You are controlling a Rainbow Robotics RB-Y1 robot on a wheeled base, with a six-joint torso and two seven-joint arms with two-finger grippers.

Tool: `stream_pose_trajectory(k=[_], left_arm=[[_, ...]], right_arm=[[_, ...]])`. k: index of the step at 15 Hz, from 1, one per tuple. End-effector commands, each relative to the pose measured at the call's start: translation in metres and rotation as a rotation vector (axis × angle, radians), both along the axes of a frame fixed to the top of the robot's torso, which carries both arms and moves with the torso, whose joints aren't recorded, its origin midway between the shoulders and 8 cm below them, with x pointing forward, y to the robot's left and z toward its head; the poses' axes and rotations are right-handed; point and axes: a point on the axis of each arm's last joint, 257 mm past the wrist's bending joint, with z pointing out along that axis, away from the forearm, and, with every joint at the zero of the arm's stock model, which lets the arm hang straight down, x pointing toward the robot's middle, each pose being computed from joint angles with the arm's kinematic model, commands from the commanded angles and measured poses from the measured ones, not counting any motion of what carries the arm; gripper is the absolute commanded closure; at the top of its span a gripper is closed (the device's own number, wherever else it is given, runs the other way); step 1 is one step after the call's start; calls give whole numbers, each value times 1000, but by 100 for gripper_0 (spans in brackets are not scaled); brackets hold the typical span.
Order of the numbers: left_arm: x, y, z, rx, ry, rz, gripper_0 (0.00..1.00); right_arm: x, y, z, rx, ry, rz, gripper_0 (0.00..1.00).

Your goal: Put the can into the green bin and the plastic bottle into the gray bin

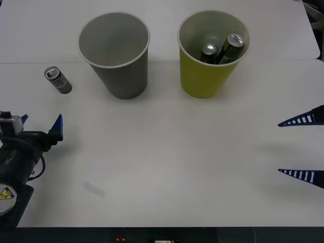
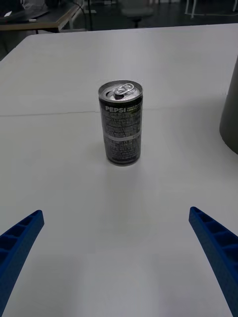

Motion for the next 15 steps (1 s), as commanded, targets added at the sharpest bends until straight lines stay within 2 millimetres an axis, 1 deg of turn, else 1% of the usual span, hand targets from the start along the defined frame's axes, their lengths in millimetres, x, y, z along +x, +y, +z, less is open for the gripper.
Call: stream_pose_trajectory(k=[1, 2, 7, 11, 14, 15], left_arm=[[26, -8, -2, 1, -17, 7, 0], [35, -12, -4, -7, -10, 3, 0], [84, -23, 0, -11, -13, 10, 0], [113, -23, 3, -11, -16, 37, 0], [129, -26, 6, -28, -7, 47, 0], [134, -23, 9, -28, -11, 57, 0]], right_arm=[[0, 0, 0, 0, 0, 0, 0], [0, 0, 0, 0, 0, 0, 0], [0, 0, 0, 0, 0, 0, 0], [0, 0, 0, 0, 0, 0, 0], [0, 0, 0, 0, 0, 0, 0], [0, 0, 0, 0, 0, 0, 0]])
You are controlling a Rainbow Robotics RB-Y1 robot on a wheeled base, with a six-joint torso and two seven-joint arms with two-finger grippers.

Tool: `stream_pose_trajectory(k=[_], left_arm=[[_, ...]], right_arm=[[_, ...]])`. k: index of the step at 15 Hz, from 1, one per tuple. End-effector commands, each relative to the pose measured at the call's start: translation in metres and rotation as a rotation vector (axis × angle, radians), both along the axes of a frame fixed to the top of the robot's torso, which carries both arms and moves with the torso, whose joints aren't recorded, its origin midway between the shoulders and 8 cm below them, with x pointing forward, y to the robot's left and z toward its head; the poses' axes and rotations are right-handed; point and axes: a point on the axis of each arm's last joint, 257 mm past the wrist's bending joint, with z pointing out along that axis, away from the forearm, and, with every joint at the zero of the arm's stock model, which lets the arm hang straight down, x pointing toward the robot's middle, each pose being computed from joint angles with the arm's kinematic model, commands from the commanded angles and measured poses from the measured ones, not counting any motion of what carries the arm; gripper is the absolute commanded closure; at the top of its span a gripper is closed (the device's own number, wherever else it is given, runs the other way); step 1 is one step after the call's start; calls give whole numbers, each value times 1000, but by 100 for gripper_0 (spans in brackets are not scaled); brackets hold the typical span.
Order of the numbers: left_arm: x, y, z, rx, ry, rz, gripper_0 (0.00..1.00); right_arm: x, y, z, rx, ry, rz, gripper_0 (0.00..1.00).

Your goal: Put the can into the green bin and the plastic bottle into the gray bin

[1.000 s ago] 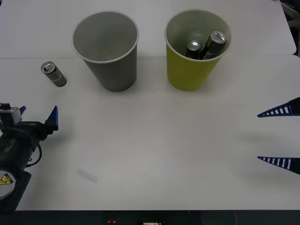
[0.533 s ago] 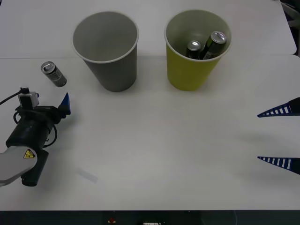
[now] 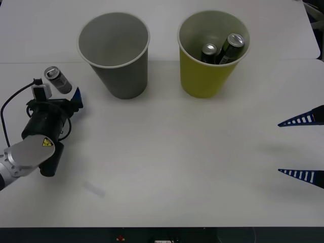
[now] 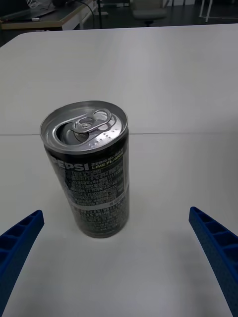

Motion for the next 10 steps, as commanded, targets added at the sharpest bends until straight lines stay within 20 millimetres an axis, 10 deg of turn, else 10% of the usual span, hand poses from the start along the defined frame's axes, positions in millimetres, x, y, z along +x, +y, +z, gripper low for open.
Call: stream_pose_trajectory(k=[1, 10], left_arm=[[15, 0, 5, -11, 9, 5, 0], [44, 2, 17, -30, 22, 34, 0]], right_arm=[[0, 0, 0, 0, 0, 0, 0], [0, 0, 0, 0, 0, 0, 0]])
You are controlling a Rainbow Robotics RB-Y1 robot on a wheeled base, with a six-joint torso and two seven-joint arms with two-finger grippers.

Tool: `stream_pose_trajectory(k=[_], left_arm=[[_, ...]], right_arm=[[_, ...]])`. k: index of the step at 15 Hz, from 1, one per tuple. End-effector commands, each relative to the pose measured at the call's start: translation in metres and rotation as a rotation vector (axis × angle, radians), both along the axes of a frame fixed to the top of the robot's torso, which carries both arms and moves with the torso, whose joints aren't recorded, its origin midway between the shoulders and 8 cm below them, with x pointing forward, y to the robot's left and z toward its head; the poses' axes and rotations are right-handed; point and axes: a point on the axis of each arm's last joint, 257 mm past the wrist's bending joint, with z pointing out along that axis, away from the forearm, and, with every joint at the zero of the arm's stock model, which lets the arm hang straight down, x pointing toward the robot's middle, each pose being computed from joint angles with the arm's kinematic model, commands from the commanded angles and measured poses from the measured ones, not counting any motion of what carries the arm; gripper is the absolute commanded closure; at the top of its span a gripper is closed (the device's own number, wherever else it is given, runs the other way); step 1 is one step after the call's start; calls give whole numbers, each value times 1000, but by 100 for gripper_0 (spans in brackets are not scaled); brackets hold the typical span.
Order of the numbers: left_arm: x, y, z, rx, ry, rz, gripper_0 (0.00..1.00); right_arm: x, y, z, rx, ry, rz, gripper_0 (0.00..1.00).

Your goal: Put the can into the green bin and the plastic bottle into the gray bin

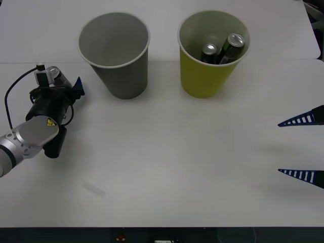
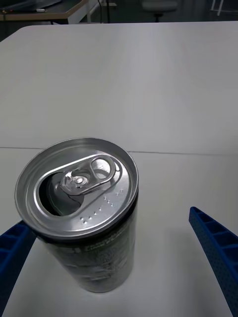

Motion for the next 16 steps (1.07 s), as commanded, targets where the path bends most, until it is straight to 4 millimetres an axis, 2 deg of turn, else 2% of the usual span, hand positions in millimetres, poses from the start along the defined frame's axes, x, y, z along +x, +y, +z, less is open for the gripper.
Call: stream_pose_trajectory(k=[1, 6, 8, 9, 16], left_arm=[[6, -2, 3, -15, 6, 0, 0], [8, -2, 5, -14, 5, 1, 1], [7, -2, 4, -9, 5, 1, 81], [8, -3, 5, -9, 4, -2, 100], [10, -6, 7, -3, 21, -35, 100]], right_arm=[[0, 0, 0, 0, 0, 0, 0], [0, 0, 0, 0, 0, 0, 0], [0, 0, 0, 0, 0, 0, 0], [0, 0, 0, 0, 0, 0, 0], [0, 0, 0, 0, 0, 0, 0]])
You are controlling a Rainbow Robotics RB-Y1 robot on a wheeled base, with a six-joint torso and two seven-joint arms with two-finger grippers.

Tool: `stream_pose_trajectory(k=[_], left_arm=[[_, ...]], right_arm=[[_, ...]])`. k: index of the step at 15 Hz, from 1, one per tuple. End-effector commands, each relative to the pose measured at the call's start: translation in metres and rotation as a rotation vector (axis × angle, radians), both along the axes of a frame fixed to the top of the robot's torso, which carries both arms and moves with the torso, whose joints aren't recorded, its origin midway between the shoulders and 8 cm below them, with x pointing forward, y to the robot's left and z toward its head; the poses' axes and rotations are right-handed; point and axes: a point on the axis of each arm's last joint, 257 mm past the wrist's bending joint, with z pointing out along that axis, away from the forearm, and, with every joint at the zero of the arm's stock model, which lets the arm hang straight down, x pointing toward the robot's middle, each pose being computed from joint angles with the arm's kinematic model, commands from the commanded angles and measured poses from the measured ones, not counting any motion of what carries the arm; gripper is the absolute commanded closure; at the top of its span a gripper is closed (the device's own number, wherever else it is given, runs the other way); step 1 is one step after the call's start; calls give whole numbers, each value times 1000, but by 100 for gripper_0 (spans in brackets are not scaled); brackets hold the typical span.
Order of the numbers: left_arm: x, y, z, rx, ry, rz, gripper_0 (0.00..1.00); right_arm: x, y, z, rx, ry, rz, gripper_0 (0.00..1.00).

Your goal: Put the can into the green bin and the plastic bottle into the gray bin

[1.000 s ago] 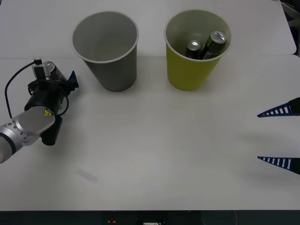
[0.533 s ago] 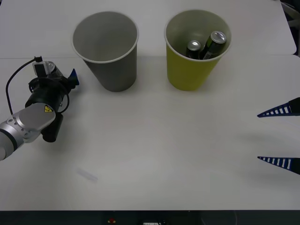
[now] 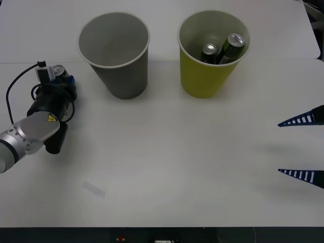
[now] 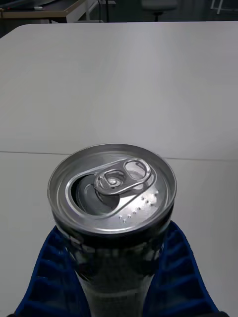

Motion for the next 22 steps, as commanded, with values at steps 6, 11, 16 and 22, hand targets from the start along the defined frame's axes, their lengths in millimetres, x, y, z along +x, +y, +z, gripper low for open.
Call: stream_pose_trajectory(k=[6, 11, 16, 22], left_arm=[[-3, -3, 17, 51, -17, -70, 100], [-26, -4, 29, 72, 18, -191, 100], [-69, -8, 44, 122, 57, -325, 100], [-143, -2, 58, 176, 193, -553, 100]], right_arm=[[0, 0, 0, 0, 0, 0, 0], [0, 0, 0, 0, 0, 0, 0], [0, 0, 0, 0, 0, 0, 0], [0, 0, 0, 0, 0, 0, 0]])
